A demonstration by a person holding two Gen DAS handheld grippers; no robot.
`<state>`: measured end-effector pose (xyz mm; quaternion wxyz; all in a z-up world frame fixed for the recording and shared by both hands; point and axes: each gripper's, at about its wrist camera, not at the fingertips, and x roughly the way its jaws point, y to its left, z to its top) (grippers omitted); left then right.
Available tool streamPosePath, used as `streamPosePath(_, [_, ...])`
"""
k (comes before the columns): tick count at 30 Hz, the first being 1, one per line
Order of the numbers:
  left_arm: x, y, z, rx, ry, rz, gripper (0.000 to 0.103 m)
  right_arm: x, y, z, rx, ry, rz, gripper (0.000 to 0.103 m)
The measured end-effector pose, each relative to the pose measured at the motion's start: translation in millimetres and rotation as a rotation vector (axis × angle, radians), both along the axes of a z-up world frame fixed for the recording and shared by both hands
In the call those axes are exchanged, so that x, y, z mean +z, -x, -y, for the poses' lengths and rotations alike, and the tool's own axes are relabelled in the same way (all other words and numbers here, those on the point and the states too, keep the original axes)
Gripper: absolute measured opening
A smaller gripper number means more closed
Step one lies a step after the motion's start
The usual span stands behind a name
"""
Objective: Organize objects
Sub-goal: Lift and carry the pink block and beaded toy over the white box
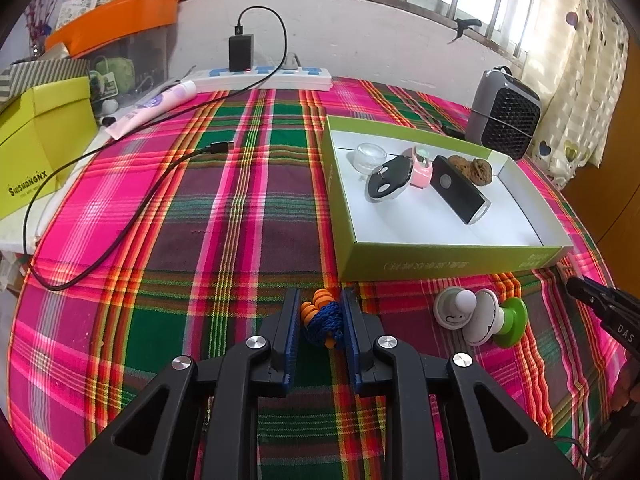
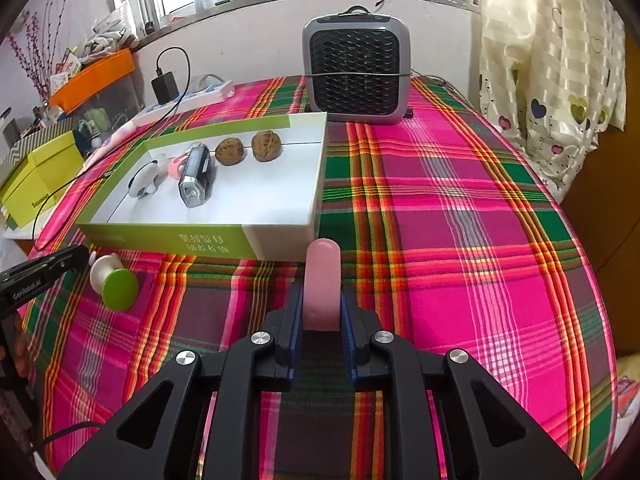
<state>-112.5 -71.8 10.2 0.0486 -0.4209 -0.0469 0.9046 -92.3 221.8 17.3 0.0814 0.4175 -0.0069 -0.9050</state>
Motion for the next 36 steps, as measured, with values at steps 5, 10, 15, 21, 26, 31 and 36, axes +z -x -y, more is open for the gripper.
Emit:
streamPosePath(5, [1, -1, 0, -0.001, -0.001, -0.002, 0.018, 2, -2, 0, 0.002, 0.005, -0.009, 0.018])
streamPosePath(10, [0, -4, 0, -0.006, -0.001, -0.004, 0.018, 3, -3, 0, 0.004, 0.009, -0.013, 0.018])
streamPosePath(15, [4, -9, -2, -0.01, -0.008, -0.011, 0.018, 6, -5, -1, 0.006, 0.017, -0.02, 0.018])
streamPosePath(21, [11, -11, -5, -0.019, -0.013, -0.023, 0.018, 10, -7, -2, 0.008, 0.028, -0.032, 0.018])
streamPosePath(26, [18, -13, -8, -0.028, -0.032, -0.03, 0.018, 15, -9, -1, 0.014, 0.037, -0.044, 0.018])
streamPosePath(31, [28, -14, -15, -0.044, -0.037, -0.051, 0.018, 23, -9, -1, 0.02, 0.045, -0.058, 0.018])
streamPosePath(36, [36, -12, -22, -0.063, -0.037, -0.067, 0.018, 30, -7, 1, 0.037, 0.054, -0.069, 0.018])
